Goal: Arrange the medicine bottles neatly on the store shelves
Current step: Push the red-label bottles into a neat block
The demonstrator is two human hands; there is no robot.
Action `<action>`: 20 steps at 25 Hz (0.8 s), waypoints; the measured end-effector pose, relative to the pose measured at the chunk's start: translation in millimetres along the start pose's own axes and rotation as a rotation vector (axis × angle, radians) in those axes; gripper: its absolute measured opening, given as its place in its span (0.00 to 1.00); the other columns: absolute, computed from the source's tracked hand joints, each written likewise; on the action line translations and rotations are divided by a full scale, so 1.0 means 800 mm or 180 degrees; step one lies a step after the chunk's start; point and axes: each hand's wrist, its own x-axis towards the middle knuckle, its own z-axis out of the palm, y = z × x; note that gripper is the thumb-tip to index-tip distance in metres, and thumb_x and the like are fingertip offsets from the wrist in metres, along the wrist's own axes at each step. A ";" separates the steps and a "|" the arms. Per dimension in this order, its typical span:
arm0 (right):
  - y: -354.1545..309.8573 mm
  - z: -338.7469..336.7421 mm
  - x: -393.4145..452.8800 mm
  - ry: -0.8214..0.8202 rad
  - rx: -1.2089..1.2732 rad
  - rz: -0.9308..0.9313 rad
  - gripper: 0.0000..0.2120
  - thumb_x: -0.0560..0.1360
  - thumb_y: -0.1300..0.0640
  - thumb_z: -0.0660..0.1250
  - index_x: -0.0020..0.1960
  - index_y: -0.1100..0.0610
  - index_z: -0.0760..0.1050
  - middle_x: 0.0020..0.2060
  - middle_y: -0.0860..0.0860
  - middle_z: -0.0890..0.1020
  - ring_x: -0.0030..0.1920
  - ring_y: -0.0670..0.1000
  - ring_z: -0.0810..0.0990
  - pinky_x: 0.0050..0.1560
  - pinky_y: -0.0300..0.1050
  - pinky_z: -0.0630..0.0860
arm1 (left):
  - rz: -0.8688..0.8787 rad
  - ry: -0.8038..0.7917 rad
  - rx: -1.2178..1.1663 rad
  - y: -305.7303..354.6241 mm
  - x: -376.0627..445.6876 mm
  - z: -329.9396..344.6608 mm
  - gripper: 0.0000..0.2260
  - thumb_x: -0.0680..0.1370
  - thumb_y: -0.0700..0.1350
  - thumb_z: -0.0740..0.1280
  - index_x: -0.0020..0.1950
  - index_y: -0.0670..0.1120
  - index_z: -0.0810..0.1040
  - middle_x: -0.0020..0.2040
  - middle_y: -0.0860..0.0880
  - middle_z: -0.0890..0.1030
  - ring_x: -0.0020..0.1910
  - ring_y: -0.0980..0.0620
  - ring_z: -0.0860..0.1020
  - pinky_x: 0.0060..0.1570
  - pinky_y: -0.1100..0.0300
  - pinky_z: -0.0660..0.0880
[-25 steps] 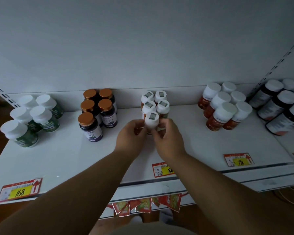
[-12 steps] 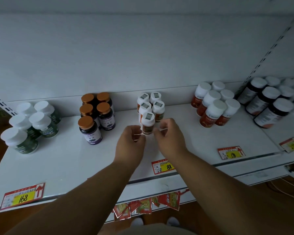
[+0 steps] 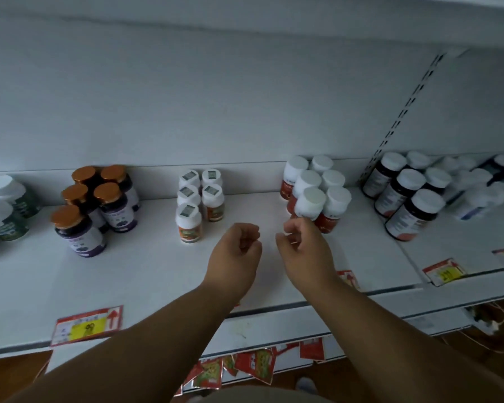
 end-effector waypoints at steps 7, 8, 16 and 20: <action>0.080 -0.116 0.051 0.0203 0.0490 0.0092 0.10 0.79 0.45 0.64 0.51 0.52 0.71 0.45 0.46 0.78 0.45 0.44 0.77 0.43 0.45 0.72 | -0.0444 0.0596 -0.0603 0.056 0.018 0.133 0.11 0.82 0.50 0.61 0.65 0.54 0.72 0.58 0.57 0.76 0.56 0.58 0.75 0.51 0.66 0.67; 0.084 -0.125 0.062 0.0198 0.0758 0.0303 0.12 0.80 0.44 0.62 0.54 0.53 0.71 0.47 0.45 0.77 0.48 0.45 0.76 0.47 0.45 0.70 | -0.0569 0.0695 -0.0829 0.062 0.025 0.141 0.13 0.83 0.52 0.59 0.68 0.54 0.70 0.59 0.56 0.75 0.57 0.56 0.73 0.53 0.61 0.67; 0.066 -0.109 0.162 -0.1132 0.3131 0.1599 0.32 0.79 0.31 0.45 0.65 0.49 0.76 0.62 0.51 0.81 0.60 0.52 0.81 0.63 0.53 0.74 | -0.1060 0.0481 -0.1933 0.069 0.114 0.160 0.22 0.77 0.67 0.59 0.66 0.60 0.75 0.58 0.54 0.83 0.55 0.51 0.82 0.58 0.50 0.76; 0.064 -0.099 0.172 -0.1364 0.3285 0.1637 0.35 0.79 0.31 0.44 0.67 0.53 0.75 0.59 0.54 0.83 0.61 0.55 0.81 0.62 0.54 0.75 | -0.1163 0.0405 -0.2197 0.072 0.121 0.158 0.23 0.76 0.68 0.61 0.61 0.55 0.80 0.47 0.53 0.86 0.45 0.54 0.84 0.48 0.55 0.79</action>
